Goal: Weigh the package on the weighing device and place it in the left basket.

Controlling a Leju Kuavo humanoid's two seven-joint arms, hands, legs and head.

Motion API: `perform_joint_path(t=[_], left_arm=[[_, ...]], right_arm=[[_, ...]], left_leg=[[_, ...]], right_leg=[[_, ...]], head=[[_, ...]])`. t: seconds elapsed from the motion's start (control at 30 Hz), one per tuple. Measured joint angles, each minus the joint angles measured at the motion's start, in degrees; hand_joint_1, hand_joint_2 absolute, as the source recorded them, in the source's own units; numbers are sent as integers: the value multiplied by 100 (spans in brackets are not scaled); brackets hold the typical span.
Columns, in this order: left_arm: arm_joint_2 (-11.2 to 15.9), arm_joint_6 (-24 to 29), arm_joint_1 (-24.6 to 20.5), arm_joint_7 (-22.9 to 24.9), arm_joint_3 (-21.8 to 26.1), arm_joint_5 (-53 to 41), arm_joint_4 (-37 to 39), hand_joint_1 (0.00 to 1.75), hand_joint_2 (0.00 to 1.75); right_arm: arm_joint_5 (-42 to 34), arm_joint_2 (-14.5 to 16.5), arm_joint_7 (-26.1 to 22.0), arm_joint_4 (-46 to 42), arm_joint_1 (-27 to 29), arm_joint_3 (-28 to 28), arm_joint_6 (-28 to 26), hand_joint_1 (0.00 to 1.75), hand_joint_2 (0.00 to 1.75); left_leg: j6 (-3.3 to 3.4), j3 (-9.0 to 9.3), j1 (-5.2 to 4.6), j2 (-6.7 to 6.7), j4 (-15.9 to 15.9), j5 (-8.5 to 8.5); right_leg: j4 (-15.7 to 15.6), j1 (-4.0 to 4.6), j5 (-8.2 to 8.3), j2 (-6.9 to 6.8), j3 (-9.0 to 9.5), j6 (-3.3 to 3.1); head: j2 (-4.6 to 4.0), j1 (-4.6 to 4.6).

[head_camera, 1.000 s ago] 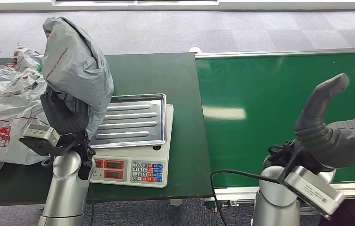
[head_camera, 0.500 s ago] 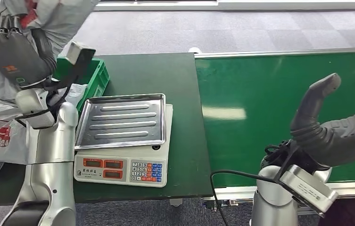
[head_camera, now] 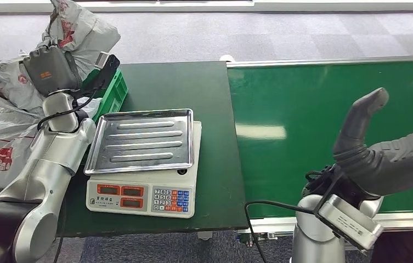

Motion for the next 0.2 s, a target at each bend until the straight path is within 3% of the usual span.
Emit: perform_joint_path(t=[0.2], left_arm=[[164,-595,-70,477,146,734,846,175,175]], right_arm=[[82,-4,0,0,51,82,0,0,175]], left_leg=[[0,0,1,10,0,-2]], right_leg=[[0,1,0,8,-3,0]], head=[[0,-1]])
